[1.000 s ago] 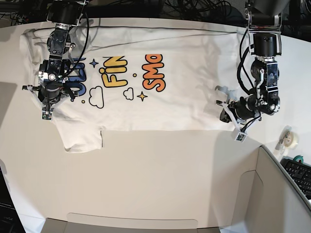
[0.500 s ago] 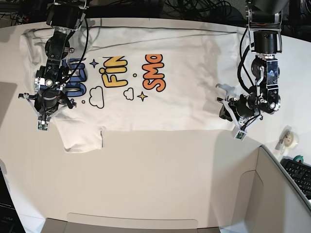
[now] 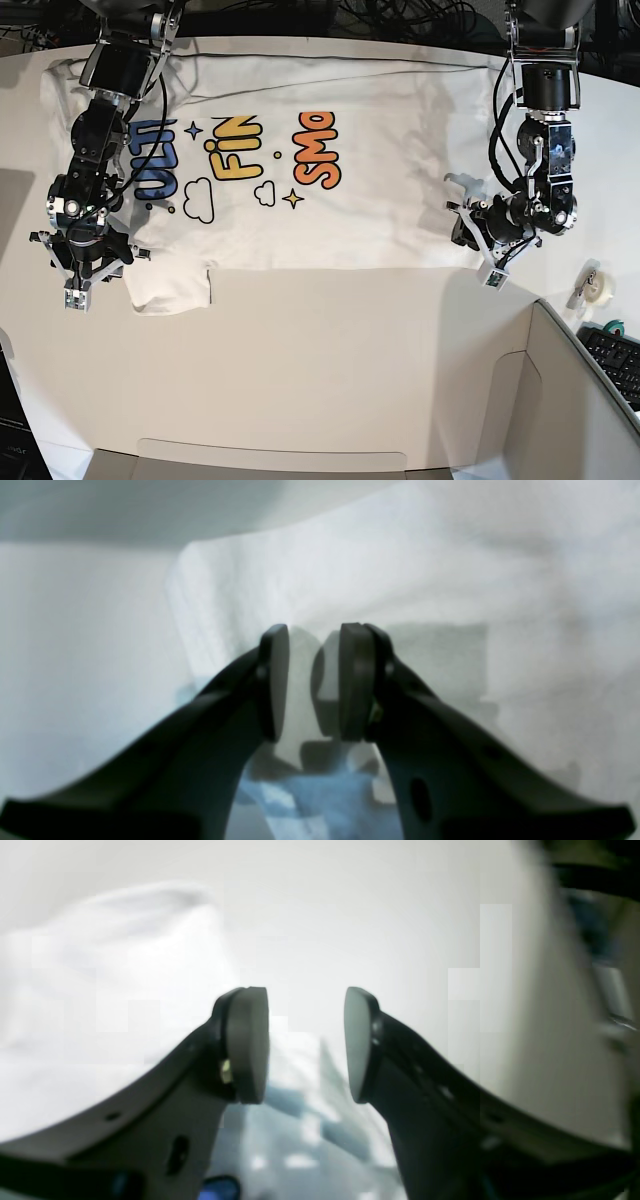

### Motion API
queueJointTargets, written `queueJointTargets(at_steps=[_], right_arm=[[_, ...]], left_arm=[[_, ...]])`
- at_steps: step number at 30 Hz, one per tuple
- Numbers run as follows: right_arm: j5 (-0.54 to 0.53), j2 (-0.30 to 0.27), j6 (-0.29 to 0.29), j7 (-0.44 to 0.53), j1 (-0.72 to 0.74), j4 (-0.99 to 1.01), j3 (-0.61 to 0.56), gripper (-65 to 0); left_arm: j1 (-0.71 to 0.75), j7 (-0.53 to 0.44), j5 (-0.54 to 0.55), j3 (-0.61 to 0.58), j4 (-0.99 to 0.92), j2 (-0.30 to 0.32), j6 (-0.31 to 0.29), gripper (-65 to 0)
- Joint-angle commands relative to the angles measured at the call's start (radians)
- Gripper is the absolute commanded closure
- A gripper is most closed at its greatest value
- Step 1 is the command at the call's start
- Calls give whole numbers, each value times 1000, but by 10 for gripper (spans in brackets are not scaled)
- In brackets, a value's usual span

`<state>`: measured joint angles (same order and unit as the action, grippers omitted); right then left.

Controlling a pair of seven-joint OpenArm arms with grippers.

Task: Layout the t-shirt on the table in an organized manner, then fold the t-shirt properly
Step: 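Grasp the shirt side edges with both grippers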

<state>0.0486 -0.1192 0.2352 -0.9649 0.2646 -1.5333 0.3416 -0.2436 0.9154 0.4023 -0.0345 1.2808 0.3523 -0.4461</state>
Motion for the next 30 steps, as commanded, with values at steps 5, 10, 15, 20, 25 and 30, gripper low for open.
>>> queueJointTargets(at_steps=[5,10,15,20,25,30], right_arm=[[-128,-93,155,13,74,188,113,-251],[-290,-198,217,21,81,351,149,-251],[-445,-276,249,34,101,501,149,-251],[-484,-277,264,56,94,535,144,-251],[-484,-250,301,53,81,532,144,-251],[-484,-227,319,53,78,532,142,-251]], left_arm=[[-18,3,-6,5,10,15,0,-176],[-18,3,-6,5,10,17,0,-176],[-18,3,-6,5,10,17,0,-177],[-18,3,-6,5,12,14,0,-177],[-18,3,-6,5,9,12,0,-177],[-18,3,-6,3,9,12,0,-177]])
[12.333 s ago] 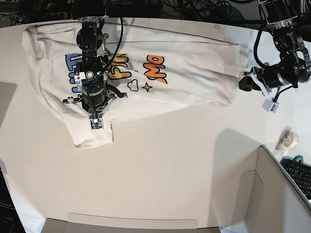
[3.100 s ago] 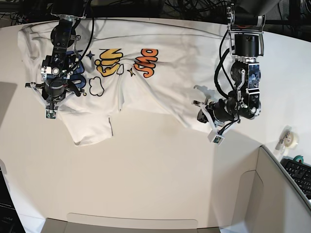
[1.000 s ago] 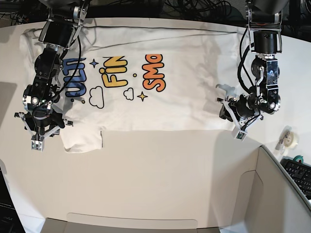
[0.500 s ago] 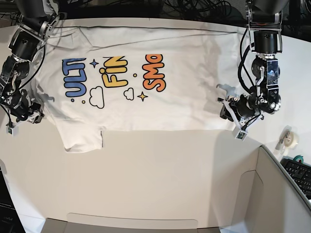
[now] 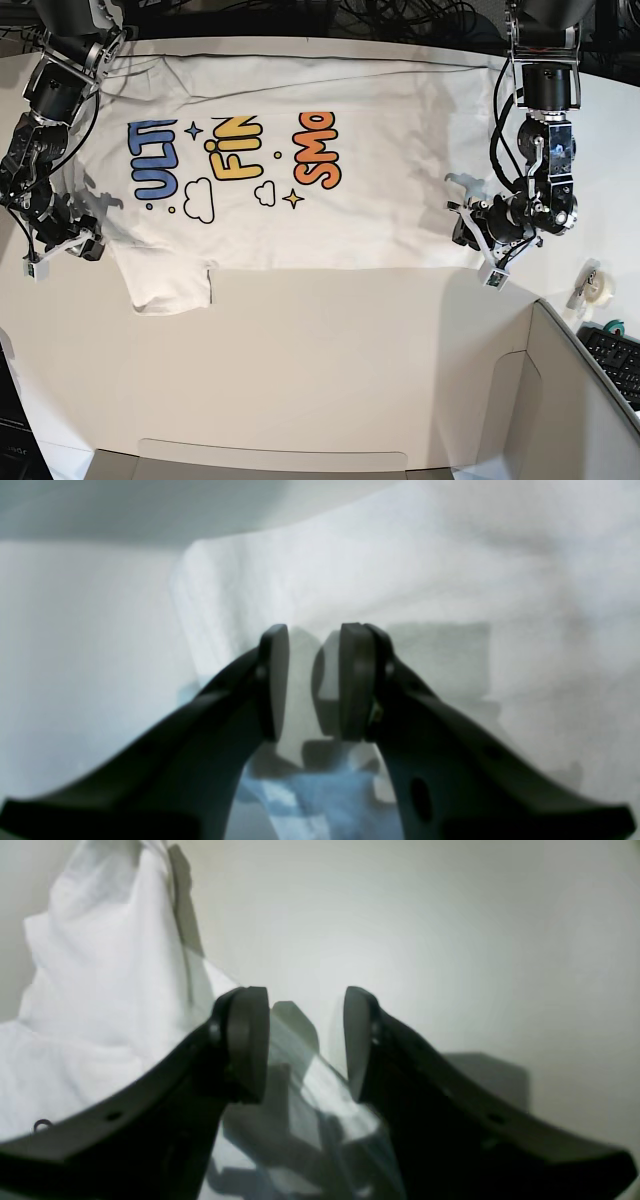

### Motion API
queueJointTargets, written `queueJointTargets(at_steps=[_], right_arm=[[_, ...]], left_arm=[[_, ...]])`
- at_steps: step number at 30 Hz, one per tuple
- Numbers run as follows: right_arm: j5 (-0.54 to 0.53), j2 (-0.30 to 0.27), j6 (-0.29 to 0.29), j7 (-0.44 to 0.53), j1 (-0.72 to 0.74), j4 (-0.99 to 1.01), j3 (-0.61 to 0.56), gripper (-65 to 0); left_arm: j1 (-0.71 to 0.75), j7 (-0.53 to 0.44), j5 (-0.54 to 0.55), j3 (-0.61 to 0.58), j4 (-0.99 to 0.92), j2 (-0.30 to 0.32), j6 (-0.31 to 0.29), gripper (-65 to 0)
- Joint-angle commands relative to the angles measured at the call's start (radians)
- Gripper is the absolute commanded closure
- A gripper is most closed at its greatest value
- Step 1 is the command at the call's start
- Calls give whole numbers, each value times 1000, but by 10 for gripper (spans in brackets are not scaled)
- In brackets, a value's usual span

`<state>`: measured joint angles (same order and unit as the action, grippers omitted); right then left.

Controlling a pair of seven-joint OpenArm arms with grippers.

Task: Layout the t-shirt on the table in an organized manner, then fold the t-shirt properly
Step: 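Grasp the shirt side edges with both grippers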

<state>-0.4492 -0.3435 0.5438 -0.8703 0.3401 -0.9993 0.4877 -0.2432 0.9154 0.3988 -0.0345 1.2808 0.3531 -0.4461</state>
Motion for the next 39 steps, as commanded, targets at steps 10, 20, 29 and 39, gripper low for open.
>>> queueJointTargets(at_steps=[10,20,29,39], right_arm=[[14,19,11,-42,-9,-3,-4,-253],[14,21,11,-43,-26,3,-4,-253],[13,21,11,-45,-52,1,-47,-253],[5,42,11,-83,-54,1,-171,-253]], left_arm=[[-18,3,-2,3,9,11,0,-177],[-18,3,-2,3,9,11,0,-177],[-18,3,-2,3,9,11,0,-177],[-21,3,-2,3,9,11,0,-177]])
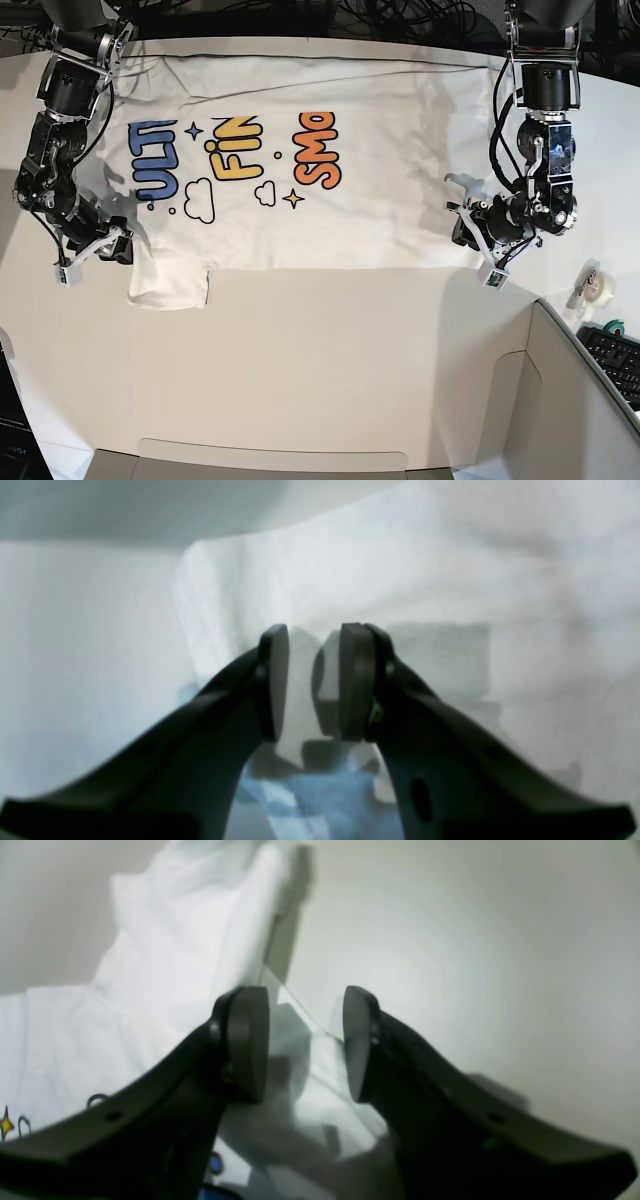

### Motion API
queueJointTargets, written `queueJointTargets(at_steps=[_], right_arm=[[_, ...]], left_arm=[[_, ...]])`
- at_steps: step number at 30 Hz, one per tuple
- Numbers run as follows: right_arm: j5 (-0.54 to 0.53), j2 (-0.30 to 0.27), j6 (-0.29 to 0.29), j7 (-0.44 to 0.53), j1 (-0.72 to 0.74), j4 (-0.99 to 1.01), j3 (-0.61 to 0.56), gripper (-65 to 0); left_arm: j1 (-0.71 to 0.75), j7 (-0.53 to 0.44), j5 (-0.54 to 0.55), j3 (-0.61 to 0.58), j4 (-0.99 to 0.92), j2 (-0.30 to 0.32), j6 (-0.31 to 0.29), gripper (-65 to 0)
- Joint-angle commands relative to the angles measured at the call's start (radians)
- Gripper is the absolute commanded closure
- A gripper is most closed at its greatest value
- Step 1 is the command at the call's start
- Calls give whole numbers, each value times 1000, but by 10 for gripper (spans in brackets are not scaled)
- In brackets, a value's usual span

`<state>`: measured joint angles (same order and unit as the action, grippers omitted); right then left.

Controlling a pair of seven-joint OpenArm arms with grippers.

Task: Layout the t-shirt on the table in an organized manner, then fold the t-shirt properly
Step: 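Grasp the shirt side edges with both grippers, then pull the shirt sides outward with both grippers to flatten it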

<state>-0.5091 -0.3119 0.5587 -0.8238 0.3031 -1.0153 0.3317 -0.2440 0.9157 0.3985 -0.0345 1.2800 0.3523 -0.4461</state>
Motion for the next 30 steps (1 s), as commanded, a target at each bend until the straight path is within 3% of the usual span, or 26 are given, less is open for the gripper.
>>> queueJointTargets(at_steps=[1,7,8,11,16,22,30], right_arm=[[65,10,-4,-128,-15,20,-29,-253],[65,10,-6,-128,-15,20,-39,-237],[66,10,-6,-128,-15,20,-41,-205],[74,10,-12,-133,-15,22,-41,0],[169,21,-12,-128,-17,14,-35,0],[180,-7,-12,-87,-17,13,-33,0],[180,-13,-13,-85,-17,13,-33,0]], left_arm=[[-21,3,-2,3,10,12,0,-177],[-21,3,-2,3,10,12,0,-177],[-21,3,-2,3,10,12,0,-177],[-21,3,-2,3,10,12,0,-177],[-22,3,-2,6,17,12,0,-175],[-22,4,0,196,74,12,0,-176],[-22,4,0,273,71,17,0,-180]])
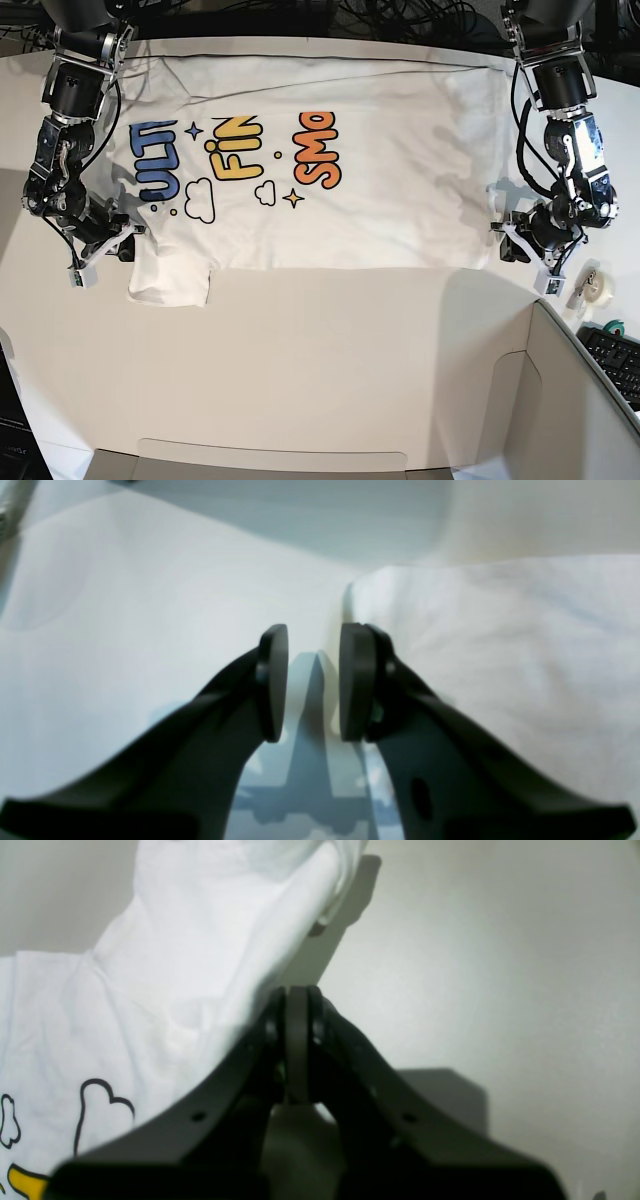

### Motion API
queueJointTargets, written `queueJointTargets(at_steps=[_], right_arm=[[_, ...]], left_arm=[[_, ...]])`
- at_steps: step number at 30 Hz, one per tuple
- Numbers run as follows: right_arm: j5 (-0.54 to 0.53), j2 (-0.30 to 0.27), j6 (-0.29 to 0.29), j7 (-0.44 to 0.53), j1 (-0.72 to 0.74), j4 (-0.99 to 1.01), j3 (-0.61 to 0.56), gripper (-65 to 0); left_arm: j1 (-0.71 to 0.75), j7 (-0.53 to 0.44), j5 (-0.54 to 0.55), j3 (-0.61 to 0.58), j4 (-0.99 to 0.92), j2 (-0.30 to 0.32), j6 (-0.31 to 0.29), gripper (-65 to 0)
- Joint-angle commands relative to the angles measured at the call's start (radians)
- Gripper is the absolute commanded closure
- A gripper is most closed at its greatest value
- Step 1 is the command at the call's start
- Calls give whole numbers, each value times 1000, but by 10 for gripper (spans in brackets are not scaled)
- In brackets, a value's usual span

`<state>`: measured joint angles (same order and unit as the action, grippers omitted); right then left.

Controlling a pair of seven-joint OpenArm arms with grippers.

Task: Layout the t-shirt on the table in an organized manner, then fold the t-shirt properly
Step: 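Pull the shirt sides outward with both grippers to flatten it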

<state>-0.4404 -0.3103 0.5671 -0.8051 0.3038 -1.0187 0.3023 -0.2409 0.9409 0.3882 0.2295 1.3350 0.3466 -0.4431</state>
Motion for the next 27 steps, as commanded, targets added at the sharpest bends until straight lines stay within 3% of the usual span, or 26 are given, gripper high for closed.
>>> queueJointTargets(at_steps=[1,3,6,11,14,19,22,27], right_arm=[[111,-14,-22,-104,-18,16,-4,0],[111,-14,-48,-104,-18,14,-2,0],[113,-14,-144,-104,-38,-38,-2,0],[153,-16,-232,-102,-88,-180,-4,0],[231,-8,-235,-102,-105,-234,-4,0],[320,9,-235,-102,-117,-252,-4,0],[338,10,-235,-102,-124,-251,-2,0],[331,15,-235,-102,-122,-252,-2,0]], left_arm=[[-25,-20,10,9,16,22,-3,-188],[-25,-16,10,9,16,22,-3,-220],[-36,-16,10,9,4,22,-3,-266],[-133,-13,12,32,-171,24,-3,-273],[-171,-12,30,77,-276,24,-3,-274],[-180,28,154,90,-345,52,-3,-276],[-180,48,216,90,-358,58,-3,-276],[-179,48,231,90,-358,58,-3,-277]])
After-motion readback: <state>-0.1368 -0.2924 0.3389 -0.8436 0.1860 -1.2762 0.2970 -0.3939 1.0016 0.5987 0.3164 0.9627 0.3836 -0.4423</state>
